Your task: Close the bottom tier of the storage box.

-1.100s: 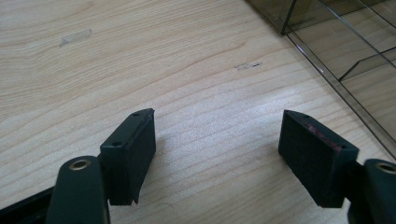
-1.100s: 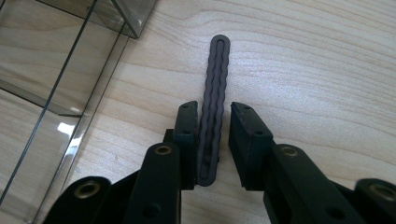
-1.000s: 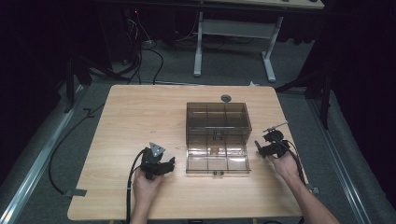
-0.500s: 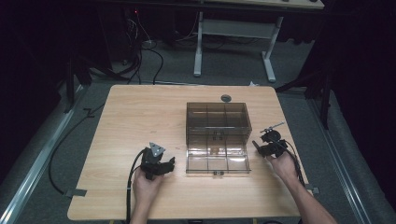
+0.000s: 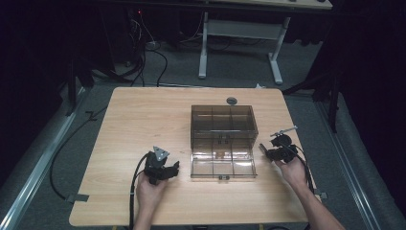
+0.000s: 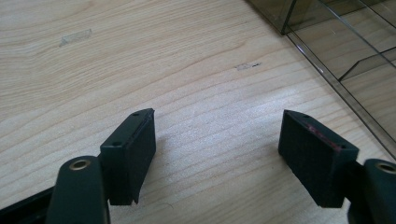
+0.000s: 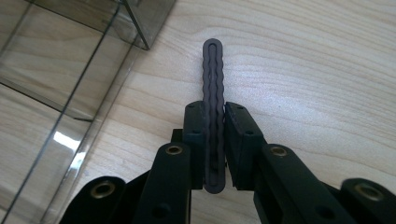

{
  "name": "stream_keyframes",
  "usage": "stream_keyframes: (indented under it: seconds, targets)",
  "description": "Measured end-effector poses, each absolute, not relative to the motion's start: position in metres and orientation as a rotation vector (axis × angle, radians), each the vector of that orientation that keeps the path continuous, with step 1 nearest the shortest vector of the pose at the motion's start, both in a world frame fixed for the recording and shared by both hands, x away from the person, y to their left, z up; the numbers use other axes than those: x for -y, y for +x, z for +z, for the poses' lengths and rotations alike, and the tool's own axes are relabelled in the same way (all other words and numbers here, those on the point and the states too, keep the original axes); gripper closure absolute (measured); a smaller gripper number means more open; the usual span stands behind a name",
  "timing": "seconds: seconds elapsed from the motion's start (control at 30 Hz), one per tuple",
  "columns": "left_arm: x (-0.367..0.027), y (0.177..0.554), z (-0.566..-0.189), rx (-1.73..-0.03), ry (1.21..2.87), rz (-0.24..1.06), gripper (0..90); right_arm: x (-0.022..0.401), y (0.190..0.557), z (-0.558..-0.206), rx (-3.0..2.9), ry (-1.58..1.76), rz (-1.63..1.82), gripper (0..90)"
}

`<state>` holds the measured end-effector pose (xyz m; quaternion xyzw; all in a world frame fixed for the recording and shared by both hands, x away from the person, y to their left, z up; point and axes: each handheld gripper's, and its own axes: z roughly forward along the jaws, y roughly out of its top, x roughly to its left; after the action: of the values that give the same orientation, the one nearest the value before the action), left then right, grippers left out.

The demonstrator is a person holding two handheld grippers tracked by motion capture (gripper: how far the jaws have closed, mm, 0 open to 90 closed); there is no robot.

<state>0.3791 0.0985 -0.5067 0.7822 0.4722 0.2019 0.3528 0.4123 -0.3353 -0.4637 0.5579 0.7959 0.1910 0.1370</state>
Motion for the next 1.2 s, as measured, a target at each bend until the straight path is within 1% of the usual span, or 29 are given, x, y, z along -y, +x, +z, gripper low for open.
stream_keyframes:
  seconds: [0.53, 1.2]
  targets:
    - [-0.098, 0.379, -0.507, -1.224, 2.025, 0.522, 28.0, 0.338, 0.399, -0.449, -2.302, 1.584, 0.630, 79.5]
    - [-0.098, 0.379, -0.506, -1.223, 2.027, 0.521, 27.4, 0.342, 0.370, -0.436, -2.288, 1.550, 0.713, 79.5]
